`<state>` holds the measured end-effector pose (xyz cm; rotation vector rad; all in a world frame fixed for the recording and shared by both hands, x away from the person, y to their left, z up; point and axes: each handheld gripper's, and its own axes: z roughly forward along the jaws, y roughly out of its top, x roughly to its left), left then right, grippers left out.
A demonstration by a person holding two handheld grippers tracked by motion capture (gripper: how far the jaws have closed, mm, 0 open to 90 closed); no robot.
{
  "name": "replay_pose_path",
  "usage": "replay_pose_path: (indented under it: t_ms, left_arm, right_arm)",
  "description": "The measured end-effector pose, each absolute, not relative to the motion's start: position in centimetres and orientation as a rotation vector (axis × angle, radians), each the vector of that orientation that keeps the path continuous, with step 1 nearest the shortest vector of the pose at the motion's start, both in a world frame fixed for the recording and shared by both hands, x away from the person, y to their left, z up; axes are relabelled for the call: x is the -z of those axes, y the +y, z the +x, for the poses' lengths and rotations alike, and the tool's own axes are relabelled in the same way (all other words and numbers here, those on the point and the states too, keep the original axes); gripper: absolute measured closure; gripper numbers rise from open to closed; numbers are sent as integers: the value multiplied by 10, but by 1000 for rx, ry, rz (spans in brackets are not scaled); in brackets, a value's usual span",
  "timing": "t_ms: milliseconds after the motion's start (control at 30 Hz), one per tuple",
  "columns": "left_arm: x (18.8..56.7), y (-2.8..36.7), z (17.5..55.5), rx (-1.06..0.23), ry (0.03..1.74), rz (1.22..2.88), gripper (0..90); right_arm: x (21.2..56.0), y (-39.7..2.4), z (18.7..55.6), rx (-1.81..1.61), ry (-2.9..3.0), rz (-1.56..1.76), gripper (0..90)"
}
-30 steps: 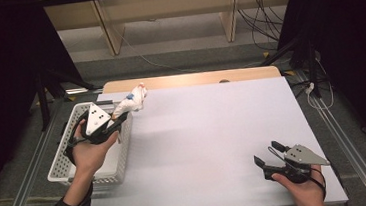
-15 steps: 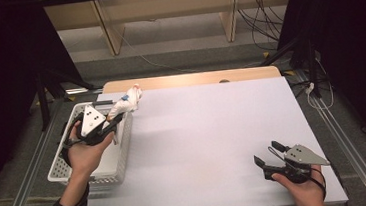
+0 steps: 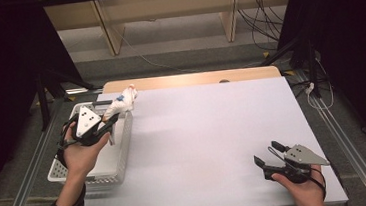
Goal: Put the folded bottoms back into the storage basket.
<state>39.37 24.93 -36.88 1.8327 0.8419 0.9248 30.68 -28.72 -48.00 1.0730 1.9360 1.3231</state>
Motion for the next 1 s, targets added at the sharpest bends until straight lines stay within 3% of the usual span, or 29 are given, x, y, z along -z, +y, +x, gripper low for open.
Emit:
replay_pose_path:
  t_ms: [1000]
  left_arm:
    - [374, 265, 391, -940, 880, 1840, 765]
  right_arm:
    - [480, -287, 307, -1321, 1937, 1073, 195]
